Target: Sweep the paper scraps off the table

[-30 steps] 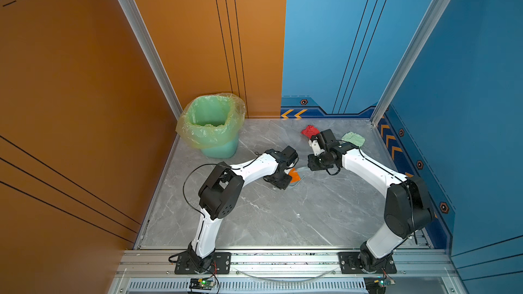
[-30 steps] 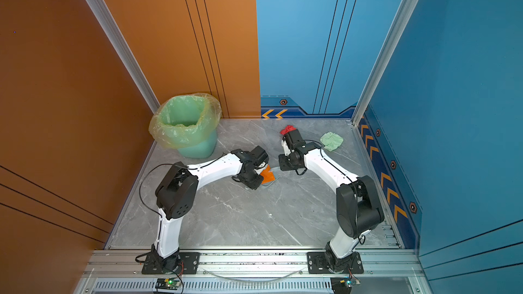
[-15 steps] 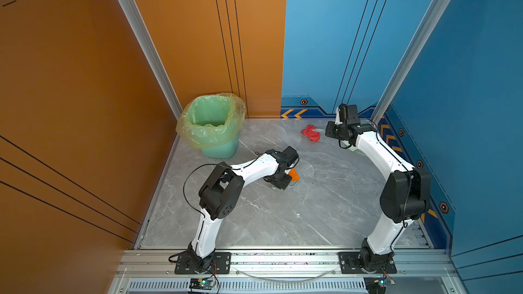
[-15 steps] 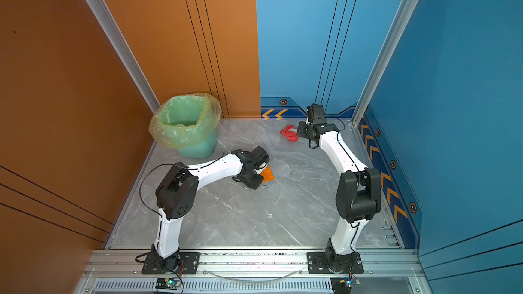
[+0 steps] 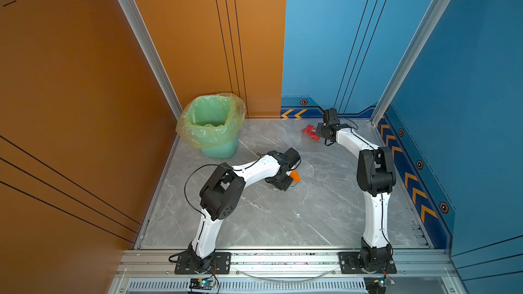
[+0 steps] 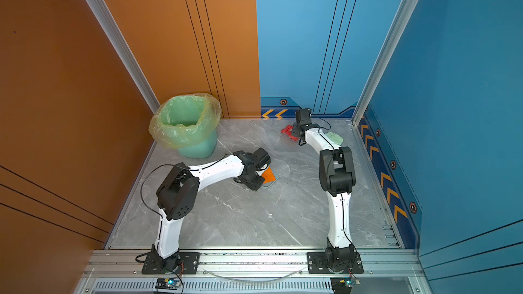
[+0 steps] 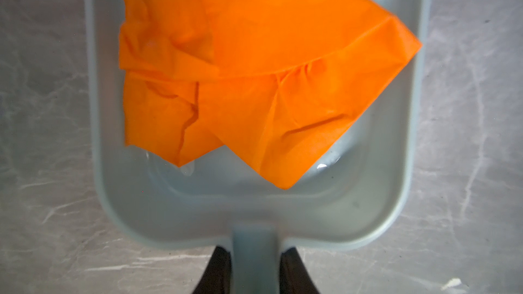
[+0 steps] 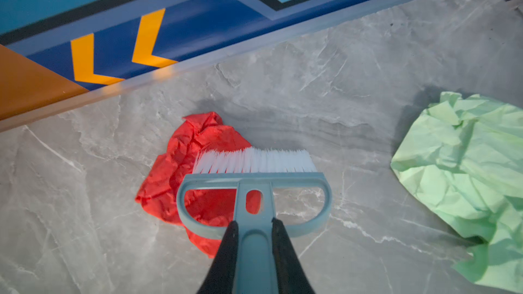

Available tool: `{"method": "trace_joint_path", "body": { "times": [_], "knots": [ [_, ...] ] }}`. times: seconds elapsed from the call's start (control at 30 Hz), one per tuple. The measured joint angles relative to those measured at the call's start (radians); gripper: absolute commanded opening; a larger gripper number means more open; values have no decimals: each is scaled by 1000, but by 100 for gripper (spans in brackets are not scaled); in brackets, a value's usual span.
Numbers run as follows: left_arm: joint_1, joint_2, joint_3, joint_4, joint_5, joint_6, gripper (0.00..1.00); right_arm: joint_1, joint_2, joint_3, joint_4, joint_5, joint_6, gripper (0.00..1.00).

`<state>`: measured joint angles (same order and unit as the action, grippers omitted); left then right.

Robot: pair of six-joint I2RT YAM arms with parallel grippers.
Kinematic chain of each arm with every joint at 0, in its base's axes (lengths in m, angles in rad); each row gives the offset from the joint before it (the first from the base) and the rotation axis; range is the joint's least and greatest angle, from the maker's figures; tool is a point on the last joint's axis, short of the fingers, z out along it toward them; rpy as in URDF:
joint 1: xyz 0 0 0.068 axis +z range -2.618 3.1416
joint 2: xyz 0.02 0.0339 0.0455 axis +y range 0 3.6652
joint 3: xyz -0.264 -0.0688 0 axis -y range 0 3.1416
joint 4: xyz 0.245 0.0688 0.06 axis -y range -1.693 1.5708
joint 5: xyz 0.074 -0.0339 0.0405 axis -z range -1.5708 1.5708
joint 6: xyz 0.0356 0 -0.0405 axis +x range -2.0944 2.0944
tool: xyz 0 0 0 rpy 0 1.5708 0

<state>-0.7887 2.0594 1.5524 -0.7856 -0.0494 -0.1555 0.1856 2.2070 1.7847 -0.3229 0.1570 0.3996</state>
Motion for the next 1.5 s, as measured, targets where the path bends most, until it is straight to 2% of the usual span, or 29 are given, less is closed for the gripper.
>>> {"method": "trace_joint_path", "body": {
  "times": [0.13, 0.37, 0.53, 0.87, 1.27, 1.5],
  "knots": [
    [0, 0, -1, 0, -3, 0, 3, 15, -16, -26, -11, 8, -22, 0],
    [0, -15, -30, 0, -11, 0, 4, 75, -163, -225, -51, 40, -65, 0],
    [3, -85, -57, -2, -18, 0, 3, 154, -283, -347, -103, 50, -85, 0],
    [37, -215, -136, -11, -56, 1, 4, 269, -409, -505, -161, 49, -85, 0],
    [62, -333, -175, -39, -98, 13, 4, 220, -541, -514, -167, -50, -85, 0],
    [82, -404, -91, -116, -132, 56, 5, 190, -658, -470, -165, -79, -85, 0]
  ]
}}
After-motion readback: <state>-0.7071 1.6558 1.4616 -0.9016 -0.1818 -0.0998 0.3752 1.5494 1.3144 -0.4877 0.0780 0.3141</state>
